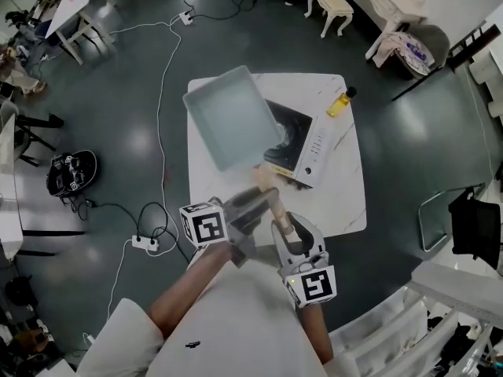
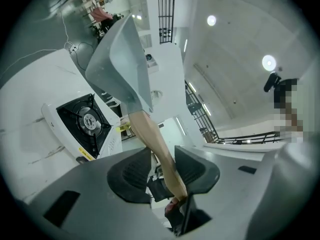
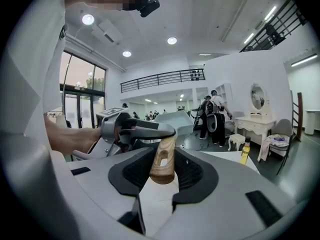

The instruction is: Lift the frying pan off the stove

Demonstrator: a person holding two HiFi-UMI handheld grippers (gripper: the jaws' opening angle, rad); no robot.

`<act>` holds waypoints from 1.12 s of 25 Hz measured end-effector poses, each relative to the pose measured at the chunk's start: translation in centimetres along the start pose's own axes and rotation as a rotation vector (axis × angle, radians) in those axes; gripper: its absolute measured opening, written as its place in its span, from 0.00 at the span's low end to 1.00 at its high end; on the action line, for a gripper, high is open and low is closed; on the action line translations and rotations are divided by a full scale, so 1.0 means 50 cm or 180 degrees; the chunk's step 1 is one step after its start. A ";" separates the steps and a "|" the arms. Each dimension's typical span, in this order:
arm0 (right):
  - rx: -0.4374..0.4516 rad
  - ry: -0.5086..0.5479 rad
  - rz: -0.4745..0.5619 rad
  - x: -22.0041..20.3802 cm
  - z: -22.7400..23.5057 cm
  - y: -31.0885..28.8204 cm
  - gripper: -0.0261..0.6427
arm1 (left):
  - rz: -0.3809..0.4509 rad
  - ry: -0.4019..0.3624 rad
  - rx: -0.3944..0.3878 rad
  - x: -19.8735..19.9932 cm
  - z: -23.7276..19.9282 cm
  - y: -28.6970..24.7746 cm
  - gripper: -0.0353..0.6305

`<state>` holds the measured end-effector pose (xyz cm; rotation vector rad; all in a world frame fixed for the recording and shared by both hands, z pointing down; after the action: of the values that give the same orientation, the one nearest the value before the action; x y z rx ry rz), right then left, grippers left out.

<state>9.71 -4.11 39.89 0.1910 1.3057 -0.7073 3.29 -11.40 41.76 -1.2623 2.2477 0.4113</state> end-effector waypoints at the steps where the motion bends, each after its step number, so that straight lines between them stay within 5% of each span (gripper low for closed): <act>1: 0.0047 0.0019 0.0002 0.004 -0.010 0.000 0.21 | 0.0034 -0.0013 0.0026 0.004 0.006 0.011 0.26; 12: 0.0442 -0.0040 0.0038 0.007 -0.098 -0.007 0.21 | 0.0301 -0.0104 0.0225 0.024 0.029 0.118 0.26; 28: 0.0444 0.0029 0.0060 0.004 -0.124 -0.010 0.21 | 0.0389 -0.0033 0.0236 0.022 0.025 0.146 0.27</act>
<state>4.37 -1.40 38.12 0.3192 1.2625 -0.7827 -3.08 -7.75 40.16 -1.0866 2.3168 0.3745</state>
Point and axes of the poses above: the fingertips, and each gripper's own axes: y backward along the fingers, z to its right, x out of its top, the point moved 3 cm from there along y, backward along the fingers, and after that the axes turned 13 degrees about -y, right-handed, at the moved point
